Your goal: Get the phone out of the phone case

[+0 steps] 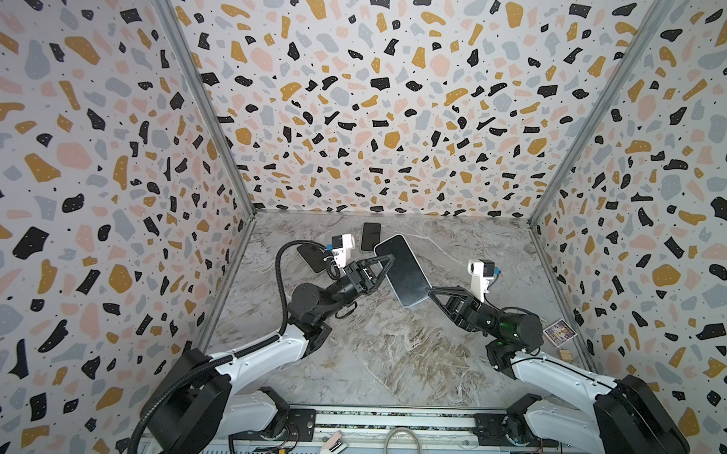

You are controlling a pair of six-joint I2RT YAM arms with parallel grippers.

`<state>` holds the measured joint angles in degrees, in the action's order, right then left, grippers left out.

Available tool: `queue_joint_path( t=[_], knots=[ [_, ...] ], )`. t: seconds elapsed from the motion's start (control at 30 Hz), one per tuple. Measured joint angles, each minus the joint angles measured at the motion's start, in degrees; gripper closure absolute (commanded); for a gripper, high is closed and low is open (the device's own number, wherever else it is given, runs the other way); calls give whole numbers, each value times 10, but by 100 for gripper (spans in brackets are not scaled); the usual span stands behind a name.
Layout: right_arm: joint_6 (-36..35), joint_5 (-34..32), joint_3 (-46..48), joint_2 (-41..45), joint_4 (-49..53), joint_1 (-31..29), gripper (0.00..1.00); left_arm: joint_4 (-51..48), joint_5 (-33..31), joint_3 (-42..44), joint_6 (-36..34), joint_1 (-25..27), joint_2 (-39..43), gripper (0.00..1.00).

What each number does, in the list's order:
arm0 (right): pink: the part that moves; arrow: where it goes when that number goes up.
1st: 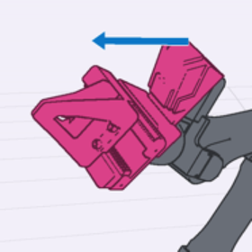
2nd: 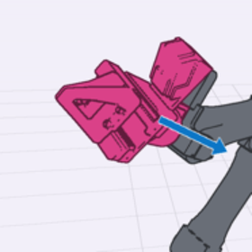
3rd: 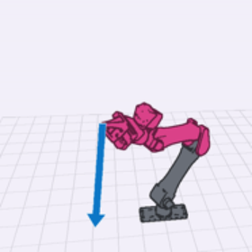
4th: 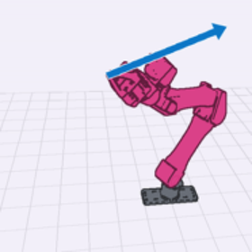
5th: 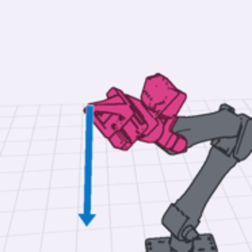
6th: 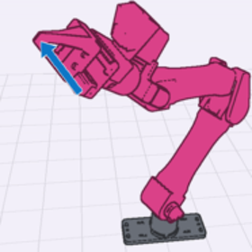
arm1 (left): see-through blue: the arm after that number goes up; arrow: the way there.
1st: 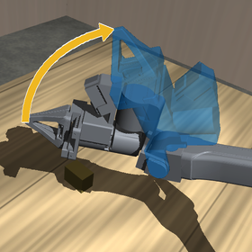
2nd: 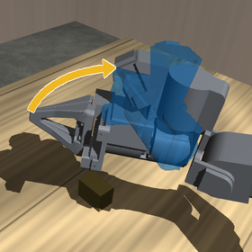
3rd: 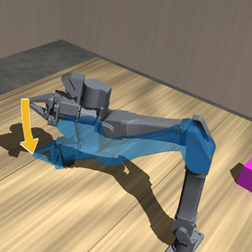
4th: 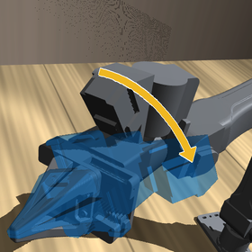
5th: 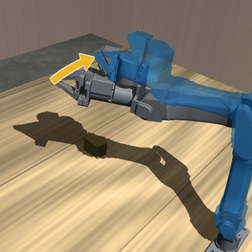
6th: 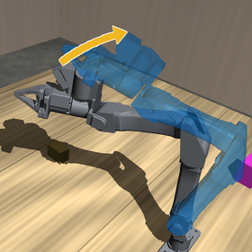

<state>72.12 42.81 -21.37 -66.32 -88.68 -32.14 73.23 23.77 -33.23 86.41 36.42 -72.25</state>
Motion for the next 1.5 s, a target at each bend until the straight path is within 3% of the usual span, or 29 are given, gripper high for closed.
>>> queue_joint_path(
  t=[0.37, 0.6, 0.8, 0.87, 0.97, 1.07, 1.5],
  knots=[
    [-7, 22, -37, -24, -46, 2, 83, 48, 8, -37, 73, -3, -40, 100],
    [-40, 84, -91, -42, -54, 0, 76, 52, 11, -84, 118, -1, -52, 100],
    [-63, 126, -128, -61, -25, 7, 76, 50, 11, -123, 135, 0, -54, 100],
    [-65, 133, -142, -64, -16, 14, 70, 44, 12, -129, 134, 0, -54, 100],
    [-66, 143, -155, -65, -11, 19, 48, 34, 12, -130, 132, 0, -54, 100],
    [-64, 143, -151, -60, -8, 21, 35, 26, 12, -130, 131, 0, -54, 100],
    [-82, 125, -125, 29, 63, 21, 35, -7, 13, -129, 101, 0, -54, 100]
  ],
)
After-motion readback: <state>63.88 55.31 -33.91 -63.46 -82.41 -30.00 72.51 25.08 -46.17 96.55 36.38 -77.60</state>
